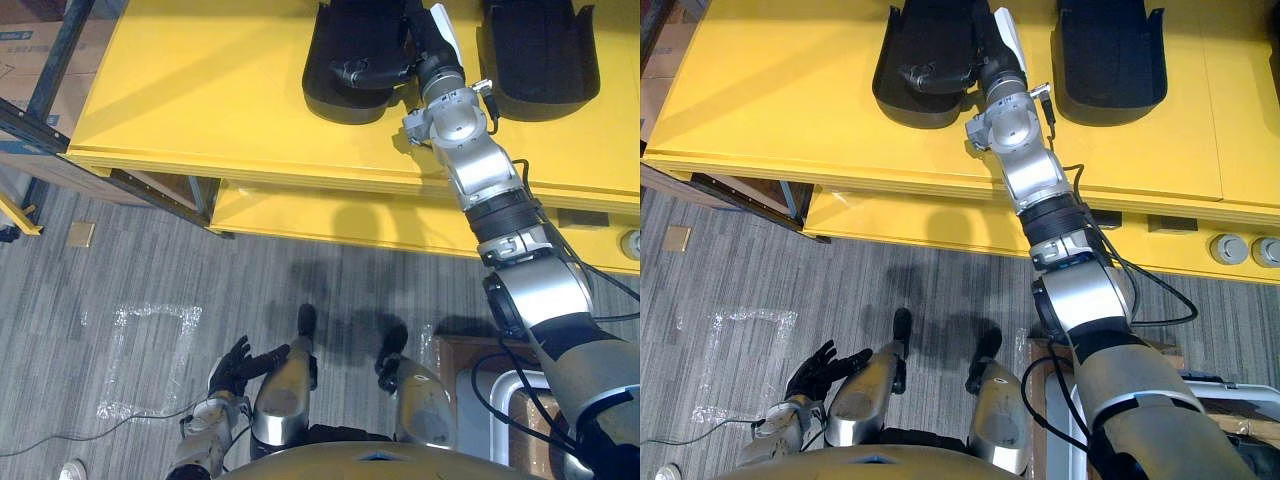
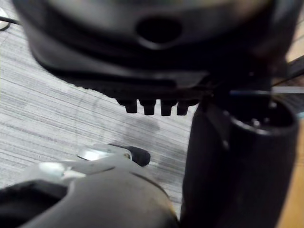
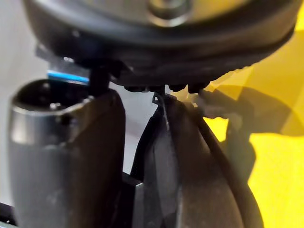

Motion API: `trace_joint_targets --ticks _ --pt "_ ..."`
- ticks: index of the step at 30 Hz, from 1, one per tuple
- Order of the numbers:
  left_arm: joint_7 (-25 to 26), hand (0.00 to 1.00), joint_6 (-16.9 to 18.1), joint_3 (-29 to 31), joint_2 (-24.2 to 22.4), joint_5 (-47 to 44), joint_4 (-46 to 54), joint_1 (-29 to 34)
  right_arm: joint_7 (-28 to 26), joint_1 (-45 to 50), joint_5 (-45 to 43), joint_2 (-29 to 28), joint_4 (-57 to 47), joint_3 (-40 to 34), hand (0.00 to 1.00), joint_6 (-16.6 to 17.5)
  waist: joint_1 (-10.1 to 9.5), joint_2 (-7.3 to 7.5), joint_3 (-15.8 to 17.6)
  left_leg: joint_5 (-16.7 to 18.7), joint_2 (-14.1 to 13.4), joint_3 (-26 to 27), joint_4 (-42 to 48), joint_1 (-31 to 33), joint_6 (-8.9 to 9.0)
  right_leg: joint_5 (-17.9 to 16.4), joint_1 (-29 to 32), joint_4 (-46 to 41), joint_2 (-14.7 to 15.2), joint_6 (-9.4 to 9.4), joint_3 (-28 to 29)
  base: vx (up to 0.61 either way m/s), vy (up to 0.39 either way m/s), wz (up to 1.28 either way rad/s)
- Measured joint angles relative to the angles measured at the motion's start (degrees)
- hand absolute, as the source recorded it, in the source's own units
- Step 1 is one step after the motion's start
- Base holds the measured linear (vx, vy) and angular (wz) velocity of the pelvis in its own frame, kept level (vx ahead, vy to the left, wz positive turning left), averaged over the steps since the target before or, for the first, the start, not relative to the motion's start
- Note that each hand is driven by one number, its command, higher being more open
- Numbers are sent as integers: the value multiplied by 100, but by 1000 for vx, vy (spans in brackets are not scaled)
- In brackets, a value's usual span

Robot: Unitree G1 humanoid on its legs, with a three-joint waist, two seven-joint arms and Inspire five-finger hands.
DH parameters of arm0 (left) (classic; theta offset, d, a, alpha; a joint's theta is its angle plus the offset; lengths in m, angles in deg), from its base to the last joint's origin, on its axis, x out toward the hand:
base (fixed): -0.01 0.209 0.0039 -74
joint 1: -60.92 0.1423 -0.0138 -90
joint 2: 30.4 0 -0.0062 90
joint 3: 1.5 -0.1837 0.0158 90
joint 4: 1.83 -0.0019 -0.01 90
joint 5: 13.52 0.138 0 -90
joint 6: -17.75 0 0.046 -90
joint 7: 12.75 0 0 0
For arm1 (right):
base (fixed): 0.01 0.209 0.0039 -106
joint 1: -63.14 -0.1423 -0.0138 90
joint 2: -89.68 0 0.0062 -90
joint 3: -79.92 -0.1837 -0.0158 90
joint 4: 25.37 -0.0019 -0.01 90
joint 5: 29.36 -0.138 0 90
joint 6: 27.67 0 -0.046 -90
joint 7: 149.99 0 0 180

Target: Walk over and take three plastic housings, then place them on the shelf

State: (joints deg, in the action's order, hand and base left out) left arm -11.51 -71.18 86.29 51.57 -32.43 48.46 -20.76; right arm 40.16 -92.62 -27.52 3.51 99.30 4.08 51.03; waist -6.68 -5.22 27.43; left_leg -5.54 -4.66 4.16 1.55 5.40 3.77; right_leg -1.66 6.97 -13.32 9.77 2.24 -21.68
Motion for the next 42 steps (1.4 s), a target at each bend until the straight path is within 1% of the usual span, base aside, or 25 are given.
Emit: trace_joint_targets --ticks 6,8,10,12,14,18,21,23,26,28,32,35,39,42 --pt "12 100 19 -24 -3 -133 22 1 556 -13 -4 0 210 -94 100 -12 -101 0 0 -3 0 -26 6 13 1 0 -4 5 3 0 -26 0 0 1" --pt "13 100 18 -26 -5 -175 18 1 638 -57 -5 0 340 -131 100 64 -115 0 0 -3 4 -44 5 23 1 1 -5 9 5 2 -38 0 0 4" --pt "13 100 19 -26 -5 -177 17 1 638 -71 -18 0 340 -147 100 70 -115 0 0 -3 5 -52 5 36 1 5 -6 30 6 7 -46 0 0 0" --pt "13 100 23 -25 -3 -186 9 2 598 -87 -30 6 361 -185 100 109 -114 0 0 -3 5 -76 6 63 1 5 -4 47 8 8 -76 0 0 6" --pt "12 100 37 -25 -3 -318 -22 2 398 -112 -28 52 392 -190 100 192 -109 0 0 -4 3 -123 19 105 2 5 4 47 10 8 -126 3 -3 10" --pt "14 100 37 -24 -9 -354 -9 2 169 -305 -19 102 642 -144 100 199 -127 -1 1 -19 -4 -165 28 130 16 3 3 46 7 4 -173 10 -9 5" --pt "14 100 35 -26 -14 -371 11 0 27 -499 -27 263 824 -45 100 199 -175 -12 6 -18 0 -192 45 161 16 1 6 48 8 2 -196 6 -8 5" --pt "18 100 25 -78 -17 -386 52 -22 -35 -539 -25 456 837 -2 100 199 -233 -60 30 -18 0 -258 87 226 16 -4 8 47 8 -5 -259 -5 -10 13" --pt "26 100 5 -155 -30 -408 76 -60 -131 -748 -2 543 1041 43 100 202 -267 -153 75 -19 2 -314 123 277 18 -9 16 37 7 -11 -317 -12 -11 10" --pt "26 100 5 -162 -29 -409 95 -67 -200 -850 -2 619 1071 140 100 203 -284 -157 77 -24 -5 -321 127 331 25 -13 71 27 7 -17 -318 -5 -2 2" --pt "57 100 0 -188 -26 -551 95 -82 -224 -1002 -16 715 1229 231 100 204 -321 -161 79 -30 -7 -348 130 378 31 -20 108 15 6 -28 -335 3 -9 3" --pt "59 100 0 -205 -28 -551 116 -106 -225 -1073 -19 815 1311 231 100 206 -404 -162 79 -30 -5 -360 134 398 31 -25 116 15 4 -35 -346 0 0 0" --pt "73 100 -6 -223 -28 -550 159 -106 -224 -1184 -16 871 1462 231 100 207 -436 -161 79 -29 -2 -378 141 408 31 -30 113 12 2 -33 -362 4 -4 2" --pt "70 100 -4 -227 -28 -547 163 -106 -123 -1186 2 876 1466 236 100 207 -446 -161 79 -29 -3 -383 145 410 31 -35 114 4 -1 -31 -365 0 0 0"
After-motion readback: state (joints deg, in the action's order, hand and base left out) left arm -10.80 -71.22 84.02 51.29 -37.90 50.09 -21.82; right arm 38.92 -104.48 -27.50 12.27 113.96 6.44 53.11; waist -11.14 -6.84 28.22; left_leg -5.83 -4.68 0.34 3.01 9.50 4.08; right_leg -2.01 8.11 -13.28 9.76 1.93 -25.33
